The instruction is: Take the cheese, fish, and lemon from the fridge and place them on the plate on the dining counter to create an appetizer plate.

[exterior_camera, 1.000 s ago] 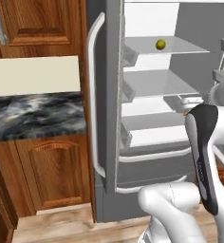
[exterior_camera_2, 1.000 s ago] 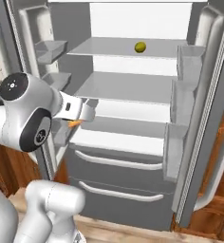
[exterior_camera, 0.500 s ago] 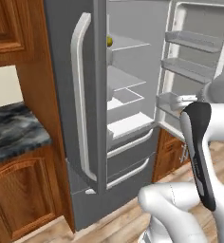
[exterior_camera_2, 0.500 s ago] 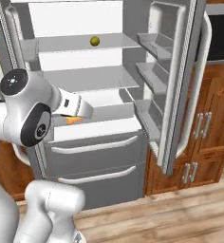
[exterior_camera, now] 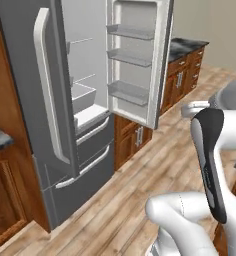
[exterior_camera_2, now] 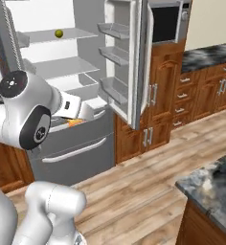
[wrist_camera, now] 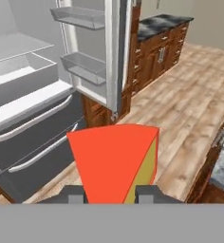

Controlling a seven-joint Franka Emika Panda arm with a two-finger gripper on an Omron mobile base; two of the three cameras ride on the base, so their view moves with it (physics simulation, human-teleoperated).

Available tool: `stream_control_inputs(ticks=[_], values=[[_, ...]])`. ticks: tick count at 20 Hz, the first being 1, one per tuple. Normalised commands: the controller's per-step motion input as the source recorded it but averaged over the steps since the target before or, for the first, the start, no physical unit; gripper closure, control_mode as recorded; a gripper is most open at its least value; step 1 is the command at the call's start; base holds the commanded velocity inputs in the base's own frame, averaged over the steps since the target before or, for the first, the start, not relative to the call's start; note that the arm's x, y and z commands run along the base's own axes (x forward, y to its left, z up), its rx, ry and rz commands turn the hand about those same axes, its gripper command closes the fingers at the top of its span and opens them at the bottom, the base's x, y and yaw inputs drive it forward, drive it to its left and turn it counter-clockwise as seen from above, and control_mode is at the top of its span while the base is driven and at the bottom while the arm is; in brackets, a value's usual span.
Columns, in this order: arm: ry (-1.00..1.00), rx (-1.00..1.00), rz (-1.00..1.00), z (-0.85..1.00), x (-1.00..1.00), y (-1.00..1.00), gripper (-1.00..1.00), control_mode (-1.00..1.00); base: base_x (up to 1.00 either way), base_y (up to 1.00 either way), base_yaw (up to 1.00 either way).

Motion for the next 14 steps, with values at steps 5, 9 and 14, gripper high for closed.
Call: stream_control_inputs(ticks=[5, 9, 14], values=[[0.00, 0.00, 0.00, 0.00, 0.00, 0.00, 1.00, 1.00, -0.80, -0.40, -0.39], [0.00, 0.00, 0.00, 0.00, 0.00, 0.00, 1.00, 1.00, -0.43, -0.95, -0.30], [0.00, 0.00, 0.00, 0.00, 0.00, 0.00, 1.00, 1.00, -0.24, -1.00, -0.26]])
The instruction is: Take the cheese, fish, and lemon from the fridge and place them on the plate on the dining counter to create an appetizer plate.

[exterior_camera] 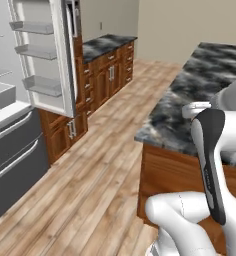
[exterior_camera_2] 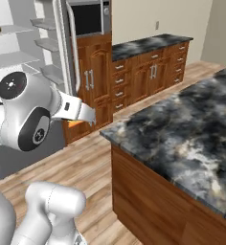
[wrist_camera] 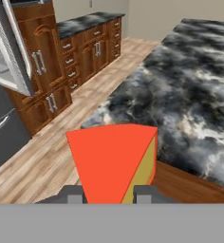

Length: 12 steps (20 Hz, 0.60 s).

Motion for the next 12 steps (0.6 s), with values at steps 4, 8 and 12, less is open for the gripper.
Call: stream_control_inputs(ticks=[4, 8, 12], values=[[0.00, 0.00, 0.00, 0.00, 0.00, 0.00, 1.00, 1.00, -0.33, -1.00, -0.23], [0.00, 0.00, 0.00, 0.00, 0.00, 0.00, 1.00, 1.00, -0.38, -1.00, -0.23], [0.00, 0.00, 0.00, 0.00, 0.00, 0.00, 1.00, 1.00, -0.31, -1.00, -0.23]])
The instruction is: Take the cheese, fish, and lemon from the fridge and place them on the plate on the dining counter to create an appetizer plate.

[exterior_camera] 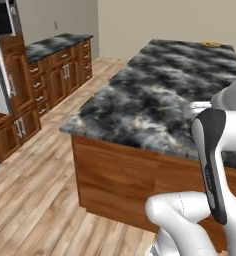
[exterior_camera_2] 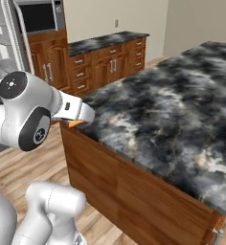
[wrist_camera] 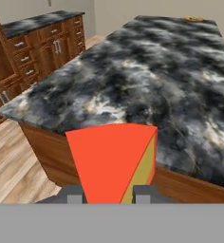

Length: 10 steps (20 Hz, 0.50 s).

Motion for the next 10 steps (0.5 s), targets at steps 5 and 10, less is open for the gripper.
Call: stream_control_inputs(ticks=[5, 10], values=[[0.00, 0.00, 0.00, 0.00, 0.00, 0.00, 1.00, 1.00, -0.18, -1.00, -0.22], [0.00, 0.00, 0.00, 0.00, 0.00, 0.00, 1.00, 1.00, -0.10, -1.00, -0.20]])
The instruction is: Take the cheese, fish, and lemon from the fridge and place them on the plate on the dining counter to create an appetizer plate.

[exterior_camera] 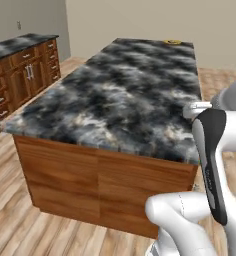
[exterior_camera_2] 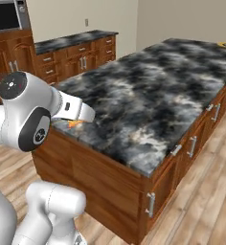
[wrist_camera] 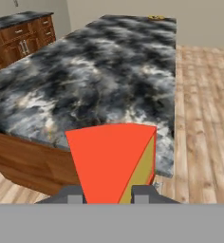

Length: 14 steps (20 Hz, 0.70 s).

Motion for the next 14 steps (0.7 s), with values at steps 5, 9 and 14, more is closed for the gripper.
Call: stream_control_inputs(ticks=[5, 9, 14], values=[[0.00, 0.00, 0.00, 0.00, 0.00, 0.00, 1.00, 1.00, 0.02, -1.00, -0.10], [0.00, 0.00, 0.00, 0.00, 0.00, 0.00, 1.00, 1.00, 0.37, -1.00, 0.05], [0.00, 0.00, 0.00, 0.00, 0.00, 0.00, 1.00, 1.00, 0.66, -1.00, 0.20]])
